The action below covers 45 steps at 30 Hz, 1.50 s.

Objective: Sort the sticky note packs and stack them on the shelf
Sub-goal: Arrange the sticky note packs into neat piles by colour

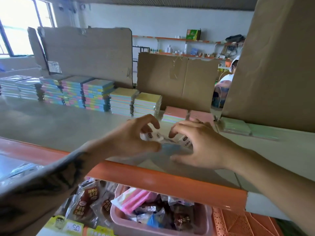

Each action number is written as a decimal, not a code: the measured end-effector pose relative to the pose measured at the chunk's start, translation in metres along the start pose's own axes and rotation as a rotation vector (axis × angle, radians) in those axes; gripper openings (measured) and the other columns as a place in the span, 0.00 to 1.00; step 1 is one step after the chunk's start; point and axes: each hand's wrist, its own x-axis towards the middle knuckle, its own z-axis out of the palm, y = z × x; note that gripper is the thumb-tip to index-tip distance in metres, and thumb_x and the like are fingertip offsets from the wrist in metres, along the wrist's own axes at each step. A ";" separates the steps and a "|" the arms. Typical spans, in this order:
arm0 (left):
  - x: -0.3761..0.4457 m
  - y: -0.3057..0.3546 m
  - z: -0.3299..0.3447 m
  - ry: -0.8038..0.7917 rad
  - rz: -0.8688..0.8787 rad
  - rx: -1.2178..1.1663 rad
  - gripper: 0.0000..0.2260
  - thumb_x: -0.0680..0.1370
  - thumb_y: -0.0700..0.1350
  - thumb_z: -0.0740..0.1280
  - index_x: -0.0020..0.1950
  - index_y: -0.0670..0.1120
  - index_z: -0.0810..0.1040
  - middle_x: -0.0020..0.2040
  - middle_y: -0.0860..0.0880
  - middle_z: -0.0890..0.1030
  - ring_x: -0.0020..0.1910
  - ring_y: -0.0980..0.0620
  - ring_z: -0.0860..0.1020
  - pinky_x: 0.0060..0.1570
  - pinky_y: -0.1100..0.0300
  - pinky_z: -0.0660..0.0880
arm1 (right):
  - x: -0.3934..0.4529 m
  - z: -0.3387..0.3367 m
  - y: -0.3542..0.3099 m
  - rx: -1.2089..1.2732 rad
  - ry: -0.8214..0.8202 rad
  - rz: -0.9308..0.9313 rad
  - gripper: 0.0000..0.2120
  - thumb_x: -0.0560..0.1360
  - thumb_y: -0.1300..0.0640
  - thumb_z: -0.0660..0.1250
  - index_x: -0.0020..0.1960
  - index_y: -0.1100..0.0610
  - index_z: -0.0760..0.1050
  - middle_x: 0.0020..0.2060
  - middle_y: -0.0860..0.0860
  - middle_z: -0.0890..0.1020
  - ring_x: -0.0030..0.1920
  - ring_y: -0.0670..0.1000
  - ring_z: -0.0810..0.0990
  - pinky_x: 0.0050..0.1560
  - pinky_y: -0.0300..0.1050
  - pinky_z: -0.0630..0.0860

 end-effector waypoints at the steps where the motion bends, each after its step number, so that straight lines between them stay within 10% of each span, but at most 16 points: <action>1: 0.001 0.003 -0.002 -0.005 -0.010 -0.061 0.24 0.61 0.67 0.72 0.53 0.60 0.76 0.45 0.55 0.82 0.45 0.56 0.80 0.49 0.56 0.76 | 0.002 0.003 -0.003 0.003 0.051 -0.030 0.20 0.72 0.39 0.75 0.59 0.47 0.77 0.57 0.44 0.80 0.61 0.48 0.73 0.64 0.54 0.68; 7: -0.002 0.019 -0.008 0.033 0.007 -0.345 0.30 0.66 0.71 0.70 0.48 0.44 0.79 0.38 0.44 0.74 0.38 0.50 0.68 0.40 0.52 0.61 | 0.006 0.005 -0.008 0.334 0.275 0.023 0.07 0.76 0.58 0.74 0.44 0.50 0.77 0.36 0.47 0.81 0.38 0.49 0.78 0.42 0.55 0.75; 15: -0.004 0.018 0.002 0.143 -0.009 -0.589 0.16 0.72 0.46 0.76 0.54 0.38 0.84 0.49 0.38 0.85 0.49 0.49 0.80 0.52 0.54 0.77 | 0.001 -0.006 -0.010 0.921 0.248 0.285 0.09 0.76 0.56 0.76 0.54 0.53 0.80 0.45 0.54 0.87 0.42 0.51 0.86 0.45 0.55 0.80; 22: 0.003 0.021 0.013 0.185 -0.115 -0.644 0.21 0.70 0.57 0.73 0.51 0.40 0.85 0.50 0.39 0.86 0.51 0.41 0.82 0.63 0.36 0.73 | -0.010 -0.006 0.004 0.347 0.366 0.129 0.39 0.63 0.39 0.82 0.66 0.42 0.65 0.65 0.40 0.72 0.64 0.40 0.72 0.60 0.39 0.71; 31: 0.007 0.026 0.025 0.124 -0.066 -0.555 0.26 0.72 0.52 0.70 0.53 0.28 0.79 0.50 0.27 0.81 0.45 0.44 0.76 0.50 0.49 0.69 | -0.002 -0.010 0.021 0.018 0.158 -0.067 0.32 0.63 0.28 0.74 0.62 0.38 0.70 0.62 0.37 0.74 0.65 0.45 0.72 0.63 0.48 0.63; 35: -0.003 0.023 0.017 0.116 0.017 -0.154 0.28 0.74 0.69 0.61 0.43 0.43 0.78 0.35 0.48 0.73 0.35 0.52 0.70 0.37 0.52 0.67 | 0.003 -0.012 0.024 0.121 0.111 -0.108 0.32 0.64 0.23 0.68 0.62 0.36 0.70 0.62 0.40 0.76 0.63 0.46 0.75 0.65 0.54 0.71; 39: -0.023 0.011 -0.003 0.075 0.005 0.042 0.32 0.77 0.75 0.49 0.50 0.48 0.76 0.41 0.46 0.78 0.40 0.47 0.76 0.46 0.39 0.74 | 0.016 -0.009 0.017 0.137 0.077 -0.135 0.30 0.67 0.22 0.65 0.62 0.37 0.73 0.61 0.44 0.78 0.64 0.47 0.74 0.67 0.54 0.70; 45: -0.051 -0.038 -0.049 0.084 -0.166 0.261 0.33 0.75 0.77 0.45 0.64 0.60 0.77 0.56 0.58 0.81 0.56 0.54 0.78 0.61 0.50 0.74 | 0.062 0.002 -0.021 0.046 -0.010 -0.141 0.32 0.67 0.21 0.60 0.65 0.35 0.70 0.56 0.43 0.76 0.59 0.46 0.72 0.57 0.43 0.62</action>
